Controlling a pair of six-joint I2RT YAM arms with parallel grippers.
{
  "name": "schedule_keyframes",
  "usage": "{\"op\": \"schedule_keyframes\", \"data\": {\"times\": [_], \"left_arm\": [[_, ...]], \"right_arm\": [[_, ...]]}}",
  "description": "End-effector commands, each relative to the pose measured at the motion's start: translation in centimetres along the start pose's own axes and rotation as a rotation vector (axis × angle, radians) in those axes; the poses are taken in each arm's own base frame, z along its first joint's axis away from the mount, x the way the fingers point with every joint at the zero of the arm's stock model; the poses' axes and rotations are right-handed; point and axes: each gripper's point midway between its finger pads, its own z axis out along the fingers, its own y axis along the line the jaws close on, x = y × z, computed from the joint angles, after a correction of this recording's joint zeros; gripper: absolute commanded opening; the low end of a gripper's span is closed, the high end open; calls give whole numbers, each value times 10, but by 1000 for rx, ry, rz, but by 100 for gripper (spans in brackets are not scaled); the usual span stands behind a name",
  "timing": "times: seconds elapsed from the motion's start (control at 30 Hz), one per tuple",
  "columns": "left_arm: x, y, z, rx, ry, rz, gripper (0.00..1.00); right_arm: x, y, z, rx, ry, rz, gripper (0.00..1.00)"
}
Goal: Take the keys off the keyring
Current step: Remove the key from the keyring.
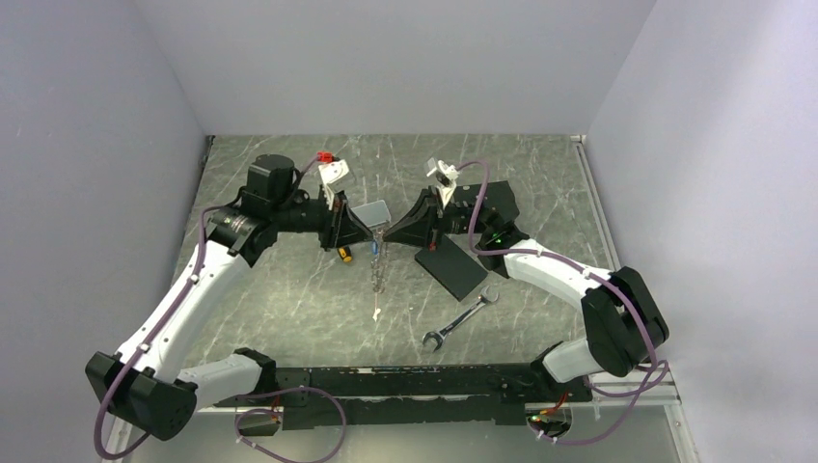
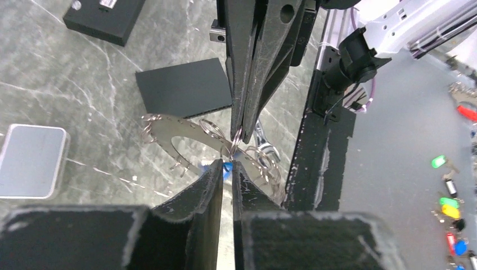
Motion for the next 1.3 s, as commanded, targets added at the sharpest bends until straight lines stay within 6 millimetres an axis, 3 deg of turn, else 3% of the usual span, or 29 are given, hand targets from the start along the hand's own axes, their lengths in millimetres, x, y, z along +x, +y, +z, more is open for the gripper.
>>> {"op": "schedule_keyframes", "data": {"times": [0.0, 0.2, 0.37, 0.67, 0.93, 1.07, 1.27], "left_arm": [[-28, -7, -12, -10, -80, 193, 14], [-18, -33, -10, 176, -77, 304, 16], [-15, -31, -7, 196, -69, 323, 14], [3, -34, 7, 244, -50, 289, 1], [25, -38, 16, 228, -12, 239, 0], [18, -40, 8, 193, -16, 225, 1], [-9, -49, -15, 176, -82, 252, 7]], "right_arm": [[-16, 12, 0, -40, -35, -76, 0], [-16, 15, 0, -60, -27, -88, 0], [-17, 23, -1, -98, -34, -103, 0], [-19, 25, -1, -107, -50, -91, 0], [-19, 26, -1, -106, -68, -80, 0], [-19, 27, -2, -109, -68, -85, 0], [-17, 26, -2, -106, -65, -85, 0]]}}
